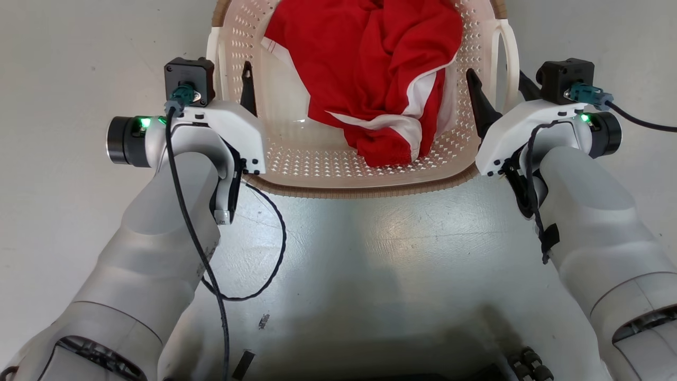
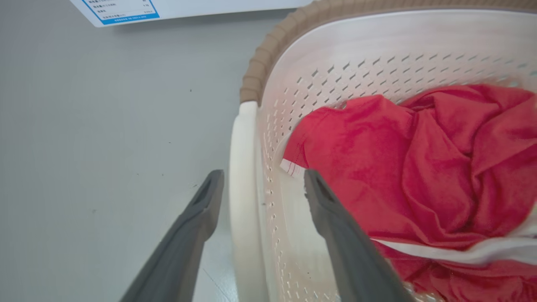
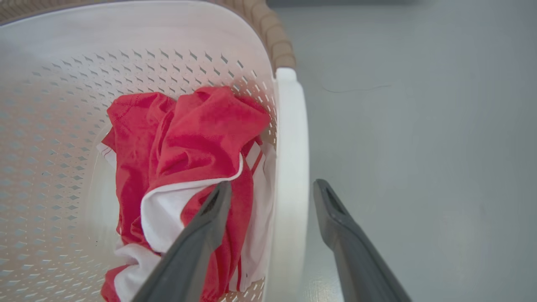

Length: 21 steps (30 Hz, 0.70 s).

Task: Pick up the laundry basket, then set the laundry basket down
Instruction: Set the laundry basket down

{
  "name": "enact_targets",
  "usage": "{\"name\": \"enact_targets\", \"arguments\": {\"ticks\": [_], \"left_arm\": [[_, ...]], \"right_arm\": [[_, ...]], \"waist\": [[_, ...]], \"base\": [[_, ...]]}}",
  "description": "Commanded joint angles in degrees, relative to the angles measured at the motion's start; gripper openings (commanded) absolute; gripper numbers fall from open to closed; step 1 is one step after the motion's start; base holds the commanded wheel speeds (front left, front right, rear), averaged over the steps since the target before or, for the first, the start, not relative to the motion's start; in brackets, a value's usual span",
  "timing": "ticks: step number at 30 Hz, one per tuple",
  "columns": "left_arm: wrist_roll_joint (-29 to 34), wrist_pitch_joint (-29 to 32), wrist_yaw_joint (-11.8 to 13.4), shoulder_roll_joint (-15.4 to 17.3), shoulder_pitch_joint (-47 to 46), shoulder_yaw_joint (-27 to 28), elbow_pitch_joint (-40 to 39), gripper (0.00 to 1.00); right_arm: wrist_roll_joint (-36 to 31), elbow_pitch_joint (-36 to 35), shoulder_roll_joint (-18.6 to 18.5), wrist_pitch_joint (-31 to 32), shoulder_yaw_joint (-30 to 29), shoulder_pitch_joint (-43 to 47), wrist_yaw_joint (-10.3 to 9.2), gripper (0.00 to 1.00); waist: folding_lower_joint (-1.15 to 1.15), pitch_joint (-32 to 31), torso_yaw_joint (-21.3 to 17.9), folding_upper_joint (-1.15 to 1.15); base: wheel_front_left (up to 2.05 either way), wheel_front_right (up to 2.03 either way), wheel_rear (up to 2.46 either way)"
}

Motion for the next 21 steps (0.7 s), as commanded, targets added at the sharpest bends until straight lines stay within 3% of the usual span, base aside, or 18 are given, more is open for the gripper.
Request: {"name": "enact_targets", "arguments": {"ticks": [1,12,21], "left_arm": [[-0.5,0.3,0.7,1.1,1.2,0.9,-0.3,1.00],[-0.3,-0.3,1.1,0.6,2.0,0.6,1.9,1.00],[-1.8,-1.2,0.8,-0.8,5.5,4.1,5.1,1.00]], "right_arm": [[-0.8,-0.2,1.2,-0.8,0.0,2.6,0.37,1.00],[-4.9,-2.6,1.2,-0.8,-4.6,5.3,0.37,1.00],[-10.6,-6.0,1.2,-0.8,-8.7,9.8,0.37,1.00]], "waist": [[0.00,-0.1,0.1,0.00],[0.00,-3.7,-0.3,0.00],[0.00,-11.5,-0.6,0.00]], "base": [[0.00,0.00,0.00],[0.00,0.00,0.00],[0.00,0.00,0.00]]}}
